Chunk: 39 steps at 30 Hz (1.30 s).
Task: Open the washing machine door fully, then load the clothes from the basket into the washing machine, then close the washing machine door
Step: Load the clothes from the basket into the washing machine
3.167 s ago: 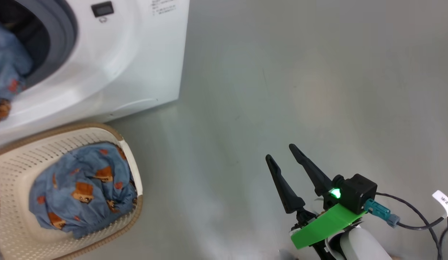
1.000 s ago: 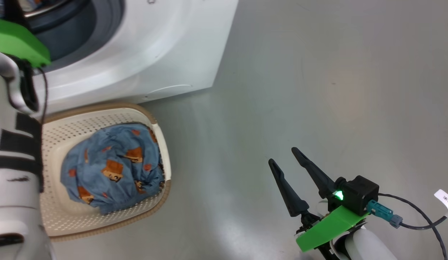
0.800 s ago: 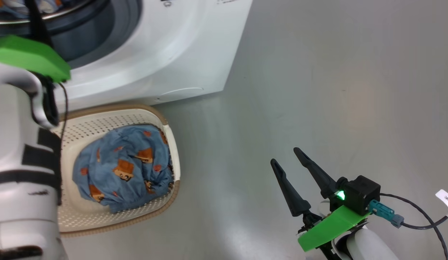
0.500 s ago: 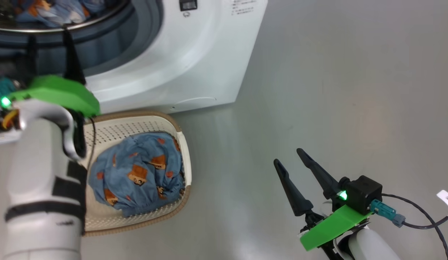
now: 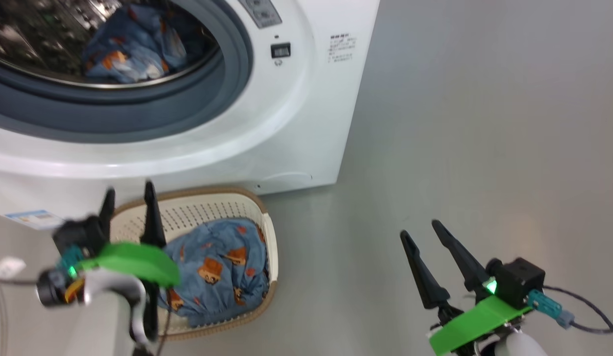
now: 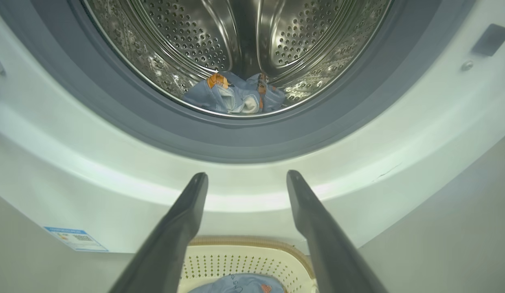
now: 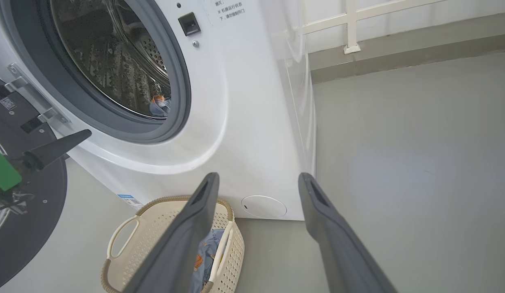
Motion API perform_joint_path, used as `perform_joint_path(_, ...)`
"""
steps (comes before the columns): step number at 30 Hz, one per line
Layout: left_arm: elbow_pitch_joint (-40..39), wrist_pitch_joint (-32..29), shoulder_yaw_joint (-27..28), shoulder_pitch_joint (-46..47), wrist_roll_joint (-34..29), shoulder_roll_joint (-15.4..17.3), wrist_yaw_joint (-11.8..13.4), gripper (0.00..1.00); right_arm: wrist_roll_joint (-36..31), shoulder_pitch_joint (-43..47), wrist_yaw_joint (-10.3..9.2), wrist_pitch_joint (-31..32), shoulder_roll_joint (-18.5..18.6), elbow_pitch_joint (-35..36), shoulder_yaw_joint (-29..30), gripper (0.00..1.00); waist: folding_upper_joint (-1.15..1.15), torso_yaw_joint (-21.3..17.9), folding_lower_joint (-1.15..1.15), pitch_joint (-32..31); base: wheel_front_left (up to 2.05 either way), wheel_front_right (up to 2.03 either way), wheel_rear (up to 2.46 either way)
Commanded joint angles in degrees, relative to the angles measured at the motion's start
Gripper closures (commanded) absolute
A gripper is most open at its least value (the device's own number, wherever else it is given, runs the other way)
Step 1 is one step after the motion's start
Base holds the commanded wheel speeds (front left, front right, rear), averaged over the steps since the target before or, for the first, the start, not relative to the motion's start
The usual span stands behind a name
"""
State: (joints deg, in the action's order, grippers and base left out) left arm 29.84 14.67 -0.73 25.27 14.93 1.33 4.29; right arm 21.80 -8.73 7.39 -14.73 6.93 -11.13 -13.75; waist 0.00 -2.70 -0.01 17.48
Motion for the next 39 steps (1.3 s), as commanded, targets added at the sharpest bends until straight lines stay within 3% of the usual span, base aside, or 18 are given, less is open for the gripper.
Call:
perform_joint_path(1, -3.6, 0.3, 0.2, -2.9, 1.2, 1.6, 0.6, 0.00, -0.4, 1.6, 0.10, -0.3, -0.3, 1.1, -0.5, 0.00, 0.00, 0.9, 0.01, -3.8, 0.00, 0.00, 0.00)
perform_joint_path(6, -9.9, 0.3, -2.3, -10.9, 3.1, 1.6, 2.9, 0.00, -0.9, 4.0, 0.10, -0.3, -0.4, 1.0, 1.1, 0.00, 0.00, 1.6, 0.01, -7.5, 0.00, 0.00, 0.00)
perform_joint_path(17, -20.2, 0.3, -2.5, -24.1, 4.7, 1.5, 6.5, 0.00, -1.5, 7.2, 0.10, -0.3, -0.8, 1.0, 2.7, 0.00, 0.00, 1.9, 0.01, -13.4, 0.00, 0.00, 0.00)
perform_joint_path(39, -24.3, 0.3, -2.3, -32.6, 3.1, 1.5, 7.9, 0.00, -2.2, 9.3, 0.10, -0.3, -1.4, 1.5, 5.4, 0.00, 0.00, 3.1, 0.01, -16.8, 0.00, 0.00, 0.00)
